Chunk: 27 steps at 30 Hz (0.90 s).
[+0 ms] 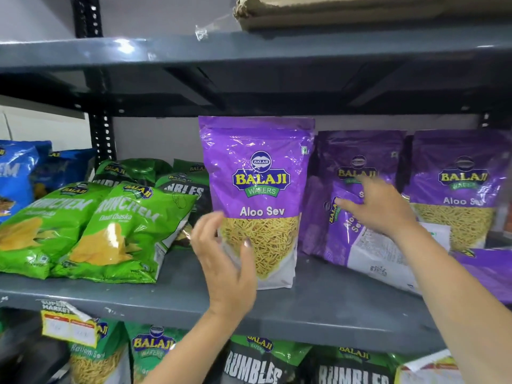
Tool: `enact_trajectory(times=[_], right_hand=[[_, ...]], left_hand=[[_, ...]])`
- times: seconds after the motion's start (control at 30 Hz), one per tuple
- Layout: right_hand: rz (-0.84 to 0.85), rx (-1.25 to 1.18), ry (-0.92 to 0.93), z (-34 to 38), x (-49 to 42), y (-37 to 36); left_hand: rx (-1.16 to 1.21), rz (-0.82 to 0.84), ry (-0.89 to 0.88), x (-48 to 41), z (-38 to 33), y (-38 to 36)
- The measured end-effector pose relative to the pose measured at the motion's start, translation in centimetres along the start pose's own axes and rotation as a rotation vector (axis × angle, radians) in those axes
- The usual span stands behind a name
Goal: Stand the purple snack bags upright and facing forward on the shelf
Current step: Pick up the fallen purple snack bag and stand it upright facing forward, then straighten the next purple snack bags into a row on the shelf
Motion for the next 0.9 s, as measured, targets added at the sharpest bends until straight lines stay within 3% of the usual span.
enact_trajectory(times=[0.07,0.17,0.27,0.33,0.43,0.53,0.6,0.7,0.9], right_hand=[[0.153,0.029,-0.043,-1.1,-0.4,-0.8],[0.089,-0.063,-0.039,-1.4,-0.5,-0.5],[-0.043,-0.173,-0.032,-1.5,-0.2,0.6],[-0.093,-0.338,-0.071,-2.1,-0.6,1.7],[-0.093,-0.712,-0.163,-3.5,-1.1,2.4],[-0.102,-0.936,-0.202,-4.5,0.0,2.4],[-0.125,-0.977,-0.187,-5.3,1.0,1.9],[-0.152,-1.046,-0.185,-6.9,1.4,0.7],[-0.277,-1.189,-0.322,-8.3,1.6,0.3]], left_hand=[[0.146,0.140,-0.076,1.0,-2.6,-1.1],[0.387,0.422,0.042,2.8,-4.2,-4.3],[0.469,0.699,0.466,4.9,-4.1,-9.6],[0.542,0.758,0.807,6.2,-3.6,-13.1],[0.602,0.659,1.139,6.1,-3.5,-17.1],[0.682,0.318,1.283,5.6,-2.9,-19.5],[0.594,0.206,1.260,4.4,-3.5,-19.0],[0.381,0.165,1.127,3.4,-4.7,-18.3],[0.257,0.073,0.963,3.8,-4.6,-18.5]])
Point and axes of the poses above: each hand's wrist, its own x-axis away from the middle knuckle, its own y-axis out of the back of the hand, z = x × y, the point moved 4 cm from there along -x, towards the middle knuckle, and after that the axes turned 15 degrees about -y, right-handed, at the moved point
